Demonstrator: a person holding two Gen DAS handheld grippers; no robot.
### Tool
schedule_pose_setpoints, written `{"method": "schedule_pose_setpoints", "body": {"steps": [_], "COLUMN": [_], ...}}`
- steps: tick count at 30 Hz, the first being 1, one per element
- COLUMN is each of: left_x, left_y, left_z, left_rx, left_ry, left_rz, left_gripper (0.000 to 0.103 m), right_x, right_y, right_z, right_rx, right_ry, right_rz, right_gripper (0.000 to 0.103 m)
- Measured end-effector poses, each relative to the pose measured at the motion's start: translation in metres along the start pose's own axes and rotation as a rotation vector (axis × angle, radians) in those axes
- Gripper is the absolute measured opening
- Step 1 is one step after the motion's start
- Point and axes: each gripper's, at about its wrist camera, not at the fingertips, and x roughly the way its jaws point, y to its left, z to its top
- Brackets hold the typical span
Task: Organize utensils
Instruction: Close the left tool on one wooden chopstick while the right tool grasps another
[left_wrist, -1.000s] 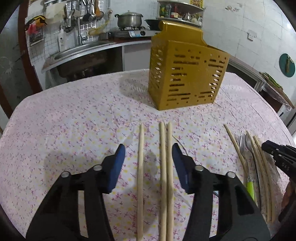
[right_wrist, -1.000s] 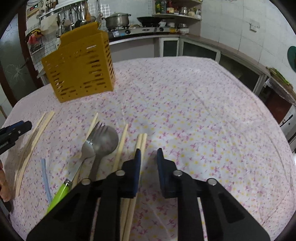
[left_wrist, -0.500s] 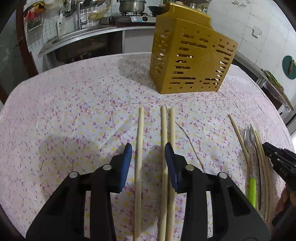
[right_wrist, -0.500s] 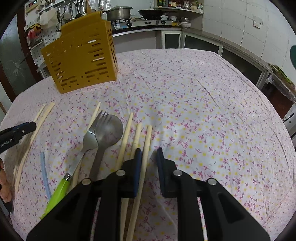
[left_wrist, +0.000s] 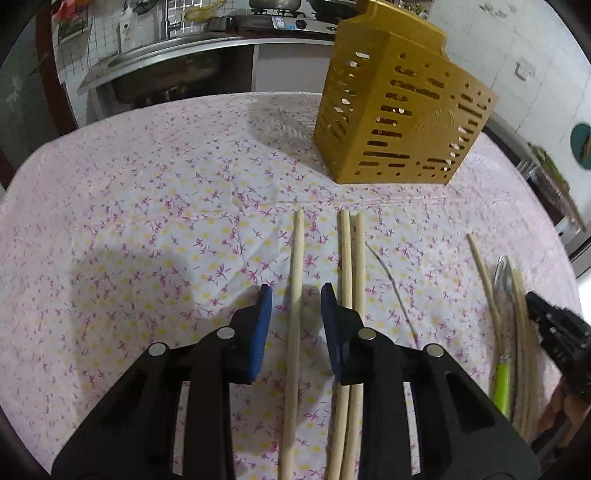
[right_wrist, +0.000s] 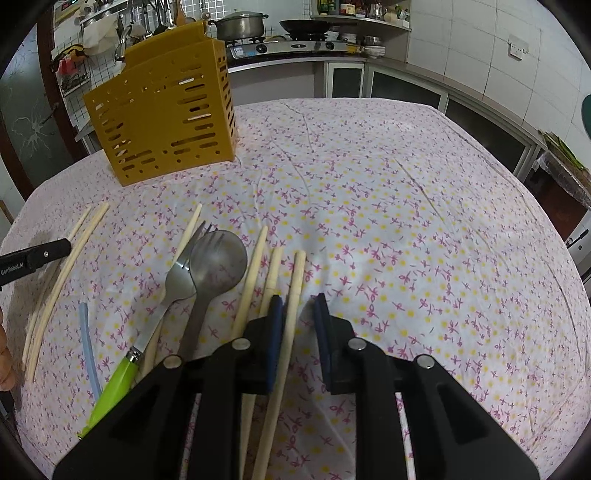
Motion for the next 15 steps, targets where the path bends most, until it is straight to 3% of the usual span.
{"method": "schedule_pose_setpoints", "body": {"steps": [3,9,12,15], "left_x": [0.003,0.008,0.011,0.012], "left_y": [-0.007,-0.015,-0.026,-0.027], "left_z": [-0.001,0.000,0.001,0.003], "left_rx": [0.043,0.080,0.126,0.124], "left_ry": [-0.016,-0.002,0.011,0.026], "left_rz": [0.055,0.056,0.106,0.100], "left_gripper": [0.028,0.042,0.042,0.042], "right_x": [-0.001,-0.002,-0.001,-0.001], "right_y": [-0.001,-0.003,-0.006,-0.006], "right_z": [-0.001,-0.001,0.000,0.001], "right_rx": [0.004,0.012,0.020,0.016], "right_ry": [0.000,0.003,0.012,0.015], "right_rz": [0.005,0.007,0.017,0.013], "right_gripper": [0.020,0.020,0.020,0.020]}}
